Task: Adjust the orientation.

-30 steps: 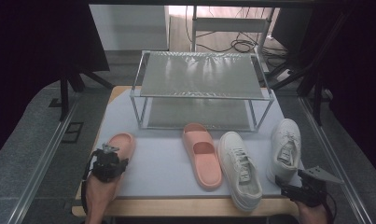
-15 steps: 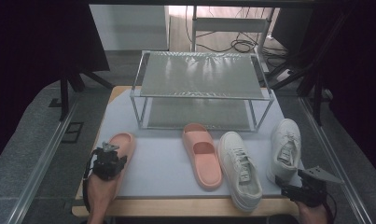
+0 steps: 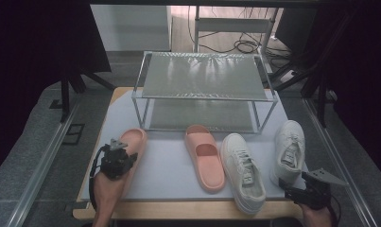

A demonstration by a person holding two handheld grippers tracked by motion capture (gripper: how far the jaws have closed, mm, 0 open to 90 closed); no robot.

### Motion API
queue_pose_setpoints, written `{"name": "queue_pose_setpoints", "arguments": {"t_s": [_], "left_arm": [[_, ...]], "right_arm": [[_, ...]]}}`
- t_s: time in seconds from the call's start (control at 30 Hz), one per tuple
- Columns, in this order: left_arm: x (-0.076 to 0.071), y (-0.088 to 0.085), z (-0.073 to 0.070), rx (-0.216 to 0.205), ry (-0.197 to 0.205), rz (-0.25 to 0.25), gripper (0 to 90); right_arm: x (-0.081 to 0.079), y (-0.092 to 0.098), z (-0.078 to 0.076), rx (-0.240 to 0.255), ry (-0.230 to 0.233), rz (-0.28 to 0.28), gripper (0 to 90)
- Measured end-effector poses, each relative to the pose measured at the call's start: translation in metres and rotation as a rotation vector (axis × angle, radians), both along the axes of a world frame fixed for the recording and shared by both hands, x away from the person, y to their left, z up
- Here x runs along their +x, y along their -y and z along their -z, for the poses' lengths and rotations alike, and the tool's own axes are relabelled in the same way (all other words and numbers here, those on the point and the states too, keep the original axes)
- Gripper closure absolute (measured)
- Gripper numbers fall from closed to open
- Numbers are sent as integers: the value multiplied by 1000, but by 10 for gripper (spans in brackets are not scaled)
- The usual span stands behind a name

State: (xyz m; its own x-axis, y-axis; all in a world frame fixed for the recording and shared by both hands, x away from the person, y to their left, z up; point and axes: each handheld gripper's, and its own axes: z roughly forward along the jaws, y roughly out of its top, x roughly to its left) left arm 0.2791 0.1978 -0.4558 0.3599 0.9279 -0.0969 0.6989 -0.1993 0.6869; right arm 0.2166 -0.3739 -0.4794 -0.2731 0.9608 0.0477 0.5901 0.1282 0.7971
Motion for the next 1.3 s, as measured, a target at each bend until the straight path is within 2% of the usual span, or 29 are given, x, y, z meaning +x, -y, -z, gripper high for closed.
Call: {"name": "queue_pose_setpoints", "arguments": {"t_s": [0.13,0.23,0.47,0.73,1.03,1.3], "left_arm": [[4,12,-4,0,18,7,827],[7,20,-7,-19,26,14,828],[18,41,-11,-33,42,29,827],[37,64,-16,-48,60,34,827],[62,85,-15,-65,71,-2,828],[85,106,-11,-64,80,-43,828]], "right_arm": [[0,0,0,-1,-1,-1,68],[0,0,0,0,-1,-2,68],[0,0,0,0,-1,-2,69],[0,1,0,4,0,-2,69],[0,1,0,6,3,-4,70],[-1,1,0,11,6,-3,72]]}}
